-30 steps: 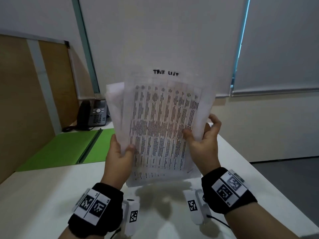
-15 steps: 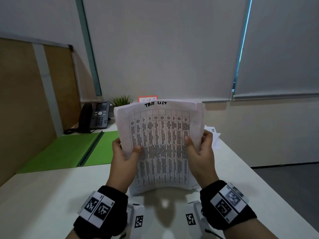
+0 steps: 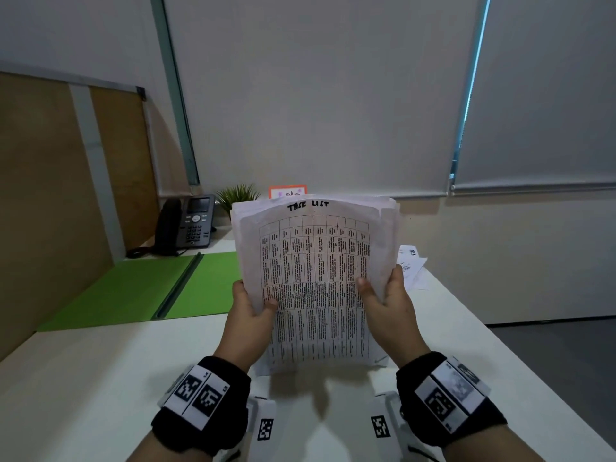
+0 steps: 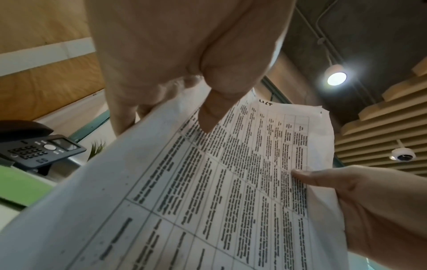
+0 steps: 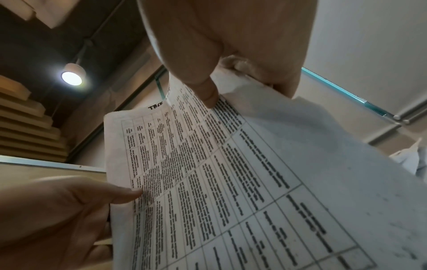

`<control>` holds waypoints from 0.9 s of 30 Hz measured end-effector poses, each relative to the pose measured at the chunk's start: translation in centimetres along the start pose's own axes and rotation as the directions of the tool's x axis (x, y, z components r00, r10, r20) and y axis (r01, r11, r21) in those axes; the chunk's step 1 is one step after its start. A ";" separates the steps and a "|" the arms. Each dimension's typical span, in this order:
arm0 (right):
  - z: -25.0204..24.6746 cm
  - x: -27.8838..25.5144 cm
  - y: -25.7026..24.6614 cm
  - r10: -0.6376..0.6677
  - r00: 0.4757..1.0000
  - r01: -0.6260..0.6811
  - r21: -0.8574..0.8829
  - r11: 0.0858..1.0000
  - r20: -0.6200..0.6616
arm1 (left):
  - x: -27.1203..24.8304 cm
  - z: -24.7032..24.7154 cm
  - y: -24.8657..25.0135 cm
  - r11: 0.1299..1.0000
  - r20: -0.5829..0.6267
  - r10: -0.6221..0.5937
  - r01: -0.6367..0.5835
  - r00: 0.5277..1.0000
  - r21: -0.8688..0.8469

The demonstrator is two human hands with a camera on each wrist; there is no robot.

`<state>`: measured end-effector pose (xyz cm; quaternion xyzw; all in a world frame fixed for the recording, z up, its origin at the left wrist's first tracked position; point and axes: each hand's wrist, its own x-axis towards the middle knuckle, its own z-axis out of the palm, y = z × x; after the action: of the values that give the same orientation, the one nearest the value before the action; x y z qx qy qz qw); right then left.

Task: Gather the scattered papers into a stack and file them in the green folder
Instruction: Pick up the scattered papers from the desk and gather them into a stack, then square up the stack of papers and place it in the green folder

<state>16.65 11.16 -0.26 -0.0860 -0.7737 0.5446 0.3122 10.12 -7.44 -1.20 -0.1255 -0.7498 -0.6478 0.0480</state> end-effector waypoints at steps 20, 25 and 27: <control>-0.4 6.8 1.5 0.156 0.968 -0.129 -0.141 0.982 0.197 | 6.2 1.9 -2.0 0.995 -0.032 -0.052 0.054 0.998 0.082; -0.3 10.0 2.4 0.287 0.924 -0.266 -0.112 0.957 0.253 | 8.0 2.1 -2.5 0.985 0.000 -0.146 0.145 0.989 0.092; 0.0 11.2 3.3 0.353 0.896 -0.330 -0.127 0.935 0.270 | 8.3 2.4 -2.6 0.982 -0.002 -0.163 0.162 0.987 0.095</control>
<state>7.12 17.74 1.15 -0.1520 -0.8044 0.5669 0.0919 1.66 -4.35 -2.07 -0.0634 -0.7878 -0.6127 -0.0013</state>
